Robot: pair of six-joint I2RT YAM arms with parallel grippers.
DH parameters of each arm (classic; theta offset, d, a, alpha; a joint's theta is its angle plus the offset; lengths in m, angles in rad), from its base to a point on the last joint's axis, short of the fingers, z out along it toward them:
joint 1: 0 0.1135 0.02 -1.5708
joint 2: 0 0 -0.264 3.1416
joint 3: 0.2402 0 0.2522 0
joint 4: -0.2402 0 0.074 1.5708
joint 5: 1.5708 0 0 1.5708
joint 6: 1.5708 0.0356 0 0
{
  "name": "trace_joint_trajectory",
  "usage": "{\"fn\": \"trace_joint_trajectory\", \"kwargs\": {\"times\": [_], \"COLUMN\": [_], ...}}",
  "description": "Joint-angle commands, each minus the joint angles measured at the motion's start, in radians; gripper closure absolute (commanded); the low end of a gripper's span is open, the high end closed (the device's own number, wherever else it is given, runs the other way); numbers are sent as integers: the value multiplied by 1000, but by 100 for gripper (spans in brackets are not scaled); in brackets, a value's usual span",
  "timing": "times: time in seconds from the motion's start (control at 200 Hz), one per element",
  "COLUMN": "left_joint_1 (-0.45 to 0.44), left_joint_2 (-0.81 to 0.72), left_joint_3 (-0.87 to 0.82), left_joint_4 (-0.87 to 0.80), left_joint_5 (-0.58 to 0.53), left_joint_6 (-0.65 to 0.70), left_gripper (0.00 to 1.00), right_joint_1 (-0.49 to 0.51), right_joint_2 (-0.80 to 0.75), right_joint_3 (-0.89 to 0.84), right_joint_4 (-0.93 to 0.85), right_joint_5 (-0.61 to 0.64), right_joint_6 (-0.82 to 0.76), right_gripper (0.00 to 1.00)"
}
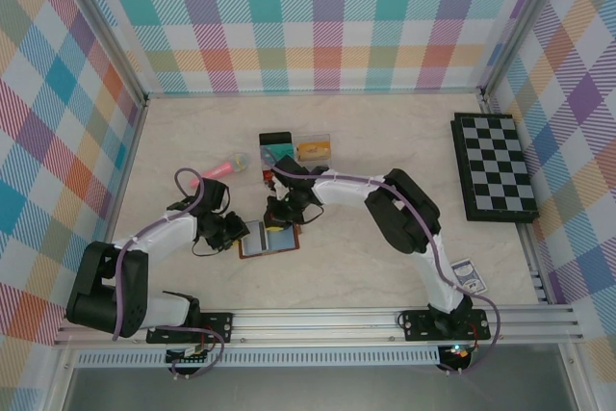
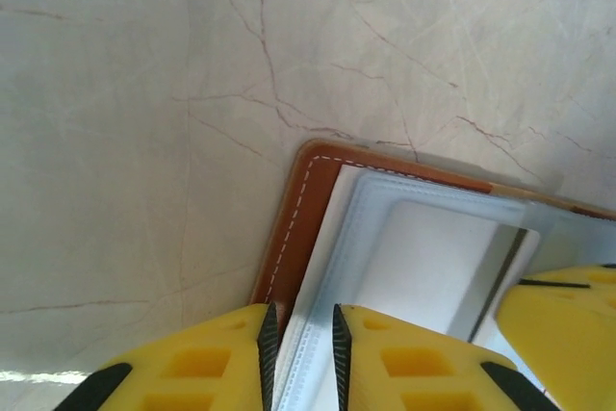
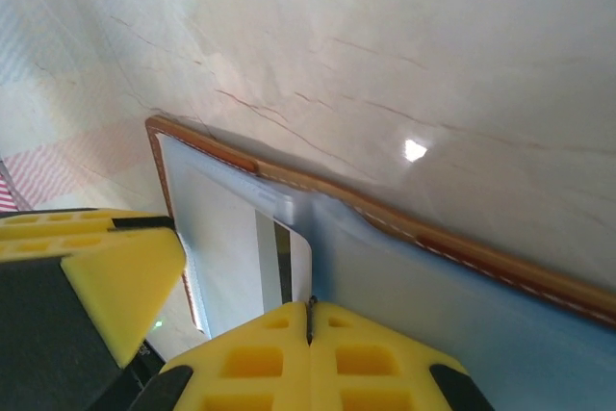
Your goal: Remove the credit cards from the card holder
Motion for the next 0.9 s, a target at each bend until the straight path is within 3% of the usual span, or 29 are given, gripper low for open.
{"fn": "trace_joint_trajectory", "kwargs": {"times": [0.0, 0.365, 0.535, 0.67, 0.895], "left_joint_1": [-12, -12, -12, -13, -19], "left_joint_2": [1, -49, -94, -54, 14], "left_joint_3": [-2, 63, 88, 64, 39], "left_joint_4": [-32, -104, -92, -19, 9], "left_joint_5": [-7, -12, 42, 111, 122], "left_joint_6": [14, 37, 36, 25, 40], "left_gripper": [78, 83, 84, 89, 94], "right_joint_1": [-18, -21, -21, -22, -22], "right_joint_2": [-57, -39, -17, -6, 16], "right_joint_3": [-22, -11, 4, 14, 29], "right_joint_4": [-47, -57, -70, -79, -85], "right_joint_5": [42, 28, 13, 13, -13], "right_joint_6": [-46, -52, -54, -56, -52], "right_gripper": [100, 100, 99, 94, 91]}}
